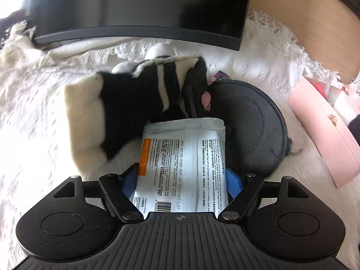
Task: Organize soft objects
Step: 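Grasp the tissue again with the right tool while the left tool lifts the wipes packet, then drop the wipes packet into the pink box with the left tool while the right tool drops the tissue in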
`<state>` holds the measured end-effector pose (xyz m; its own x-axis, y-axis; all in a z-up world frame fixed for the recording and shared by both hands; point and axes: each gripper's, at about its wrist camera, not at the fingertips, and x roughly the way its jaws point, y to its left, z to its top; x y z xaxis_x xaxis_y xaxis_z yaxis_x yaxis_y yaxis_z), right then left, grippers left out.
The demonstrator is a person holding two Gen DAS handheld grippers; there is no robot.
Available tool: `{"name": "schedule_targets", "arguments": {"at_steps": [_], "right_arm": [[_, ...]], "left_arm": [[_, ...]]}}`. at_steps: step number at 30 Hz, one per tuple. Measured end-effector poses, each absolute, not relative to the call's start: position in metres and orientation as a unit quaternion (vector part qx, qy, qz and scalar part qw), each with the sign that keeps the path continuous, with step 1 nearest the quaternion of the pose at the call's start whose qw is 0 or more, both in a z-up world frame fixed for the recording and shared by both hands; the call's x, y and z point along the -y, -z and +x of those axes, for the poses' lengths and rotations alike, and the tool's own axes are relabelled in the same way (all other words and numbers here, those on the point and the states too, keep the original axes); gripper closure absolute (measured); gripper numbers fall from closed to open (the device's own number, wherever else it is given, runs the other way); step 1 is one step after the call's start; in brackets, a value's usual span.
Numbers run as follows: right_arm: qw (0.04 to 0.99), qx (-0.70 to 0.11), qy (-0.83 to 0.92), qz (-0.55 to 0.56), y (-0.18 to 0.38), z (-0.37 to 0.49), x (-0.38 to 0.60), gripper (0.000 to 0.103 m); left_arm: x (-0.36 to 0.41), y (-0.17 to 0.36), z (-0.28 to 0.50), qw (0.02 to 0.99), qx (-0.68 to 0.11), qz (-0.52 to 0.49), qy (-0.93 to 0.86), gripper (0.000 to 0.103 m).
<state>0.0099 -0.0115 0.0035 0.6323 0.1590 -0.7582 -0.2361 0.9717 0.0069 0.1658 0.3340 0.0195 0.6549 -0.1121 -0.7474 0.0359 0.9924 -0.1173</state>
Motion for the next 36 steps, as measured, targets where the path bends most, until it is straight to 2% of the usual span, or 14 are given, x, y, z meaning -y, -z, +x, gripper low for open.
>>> {"name": "schedule_targets", "arguments": {"at_steps": [2, 4, 15, 17, 18, 19, 20, 21, 22, 24, 30, 36], "right_arm": [[0.898, -0.419, -0.12, -0.055, -0.006, 0.01, 0.012, 0.002], [0.895, -0.42, -0.134, -0.068, -0.01, 0.008, 0.013, 0.009], [0.918, -0.345, -0.168, -0.103, -0.026, 0.002, 0.012, 0.011], [0.921, -0.34, -0.158, -0.109, -0.023, 0.012, 0.01, 0.02], [0.919, -0.345, -0.157, -0.112, -0.021, 0.018, 0.01, 0.031], [0.915, -0.353, -0.162, -0.113, -0.02, 0.021, 0.01, 0.051], [0.909, -0.363, -0.172, -0.113, -0.019, 0.023, 0.012, 0.064], [0.901, -0.375, -0.188, -0.113, -0.02, 0.024, 0.014, 0.08], [0.898, -0.376, -0.198, -0.111, -0.022, 0.02, 0.018, 0.083], [0.899, -0.367, -0.209, -0.113, -0.031, 0.006, 0.029, 0.086], [0.923, -0.313, -0.194, -0.113, -0.067, -0.044, 0.083, 0.086], [0.951, -0.267, -0.128, -0.084, -0.088, -0.063, 0.124, 0.086]], "left_arm": [[-0.335, -0.022, 0.153, 0.908, -0.413, -0.053, 0.036, 0.022], [-0.335, -0.027, 0.134, 0.909, -0.412, -0.062, 0.027, 0.022], [-0.269, -0.057, 0.024, 0.895, -0.429, -0.088, 0.086, 0.022], [-0.252, -0.057, 0.011, 0.892, -0.435, -0.085, 0.093, 0.022], [-0.244, -0.058, 0.005, 0.891, -0.436, -0.083, 0.094, 0.022], [-0.237, -0.058, -0.001, 0.891, -0.436, -0.079, 0.094, 0.022], [-0.23, -0.06, -0.008, 0.892, -0.436, -0.077, 0.093, 0.022], [-0.223, -0.061, -0.015, 0.892, -0.436, -0.074, 0.091, 0.022], [-0.218, -0.062, -0.021, 0.892, -0.437, -0.073, 0.091, 0.022], [-0.206, -0.064, -0.031, 0.888, -0.444, -0.068, 0.093, 0.022], [-0.168, -0.074, -0.047, 0.879, -0.456, -0.062, 0.121, 0.021], [-0.147, -0.123, 0.004, 0.899, -0.411, -0.066, 0.139, 0.021]]}}
